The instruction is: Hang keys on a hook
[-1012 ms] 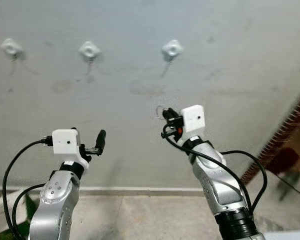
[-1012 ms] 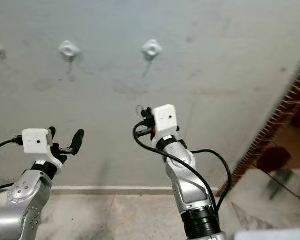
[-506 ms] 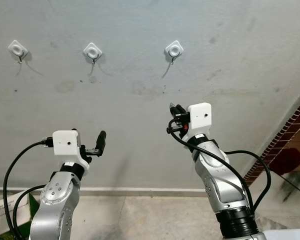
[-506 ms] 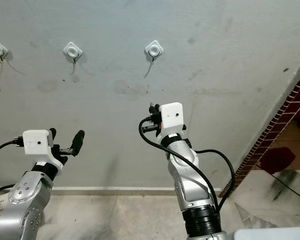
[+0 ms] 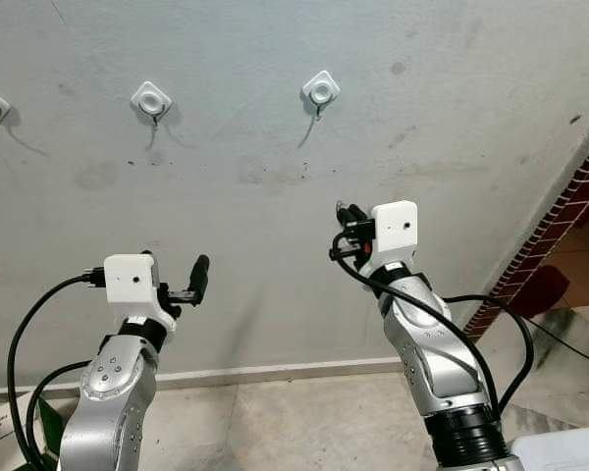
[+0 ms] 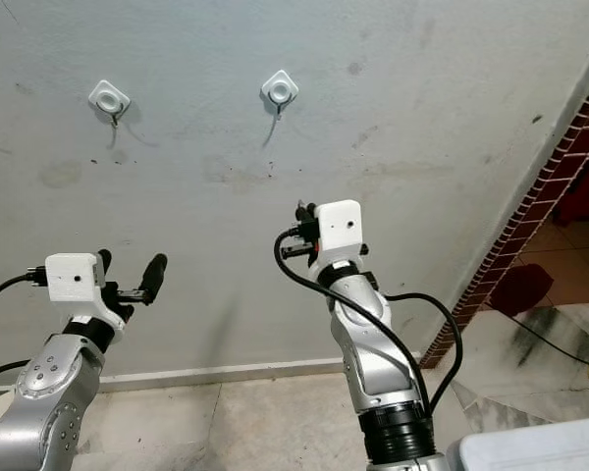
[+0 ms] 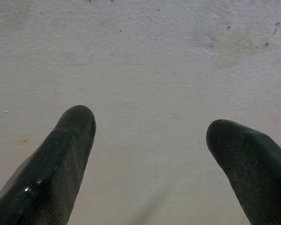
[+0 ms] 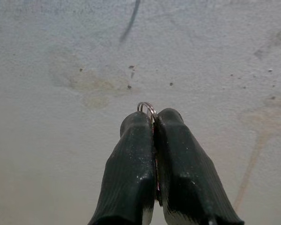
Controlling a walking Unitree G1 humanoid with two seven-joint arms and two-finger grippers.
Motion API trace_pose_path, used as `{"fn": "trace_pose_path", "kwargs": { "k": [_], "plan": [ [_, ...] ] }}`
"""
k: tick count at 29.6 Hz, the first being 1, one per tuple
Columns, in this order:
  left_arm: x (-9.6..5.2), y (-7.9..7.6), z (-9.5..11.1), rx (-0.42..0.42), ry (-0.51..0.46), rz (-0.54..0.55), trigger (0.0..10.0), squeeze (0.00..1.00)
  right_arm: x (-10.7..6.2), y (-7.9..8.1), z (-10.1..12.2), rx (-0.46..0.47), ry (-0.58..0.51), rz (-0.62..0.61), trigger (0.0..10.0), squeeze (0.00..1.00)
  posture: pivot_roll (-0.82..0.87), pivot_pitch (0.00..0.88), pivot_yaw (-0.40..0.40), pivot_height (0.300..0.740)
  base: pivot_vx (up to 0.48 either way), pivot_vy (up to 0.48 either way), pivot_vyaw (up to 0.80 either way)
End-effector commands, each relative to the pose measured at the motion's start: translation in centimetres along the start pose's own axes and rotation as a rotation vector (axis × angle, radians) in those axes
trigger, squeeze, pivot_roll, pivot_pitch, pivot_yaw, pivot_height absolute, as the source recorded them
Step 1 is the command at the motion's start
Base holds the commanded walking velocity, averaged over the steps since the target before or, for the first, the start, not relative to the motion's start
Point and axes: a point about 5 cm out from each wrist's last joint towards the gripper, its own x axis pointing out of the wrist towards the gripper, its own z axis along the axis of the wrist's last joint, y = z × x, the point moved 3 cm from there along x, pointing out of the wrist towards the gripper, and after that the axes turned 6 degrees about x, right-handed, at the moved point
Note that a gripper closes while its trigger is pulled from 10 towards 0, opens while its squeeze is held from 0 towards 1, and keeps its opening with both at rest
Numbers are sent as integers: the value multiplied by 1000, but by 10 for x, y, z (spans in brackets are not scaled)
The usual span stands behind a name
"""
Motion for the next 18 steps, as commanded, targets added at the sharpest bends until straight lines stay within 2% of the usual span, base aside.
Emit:
{"fn": "trace_pose_path", "kwargs": {
  "k": [1, 15, 18],
  "plan": [
    [1, -1, 1, 0, -3, -12, 10000, 0, 2, 1, 7, 3, -18, 8, 10000, 0, 108, 0, 11, 740, 0, 0, -781],
    [2, -4, 2, -4, -6, -26, 10000, 0, 2, 1, 7, 10, -17, 9, 10000, 0, 104, 0, 13, 740, 0, 0, -799],
    [2, -4, 1, -2, -3, -24, 10000, 0, 2, 1, 8, 4, -28, 14, 10000, 0, 105, 0, 11, 740, 0, 0, 0]
  ]
}}
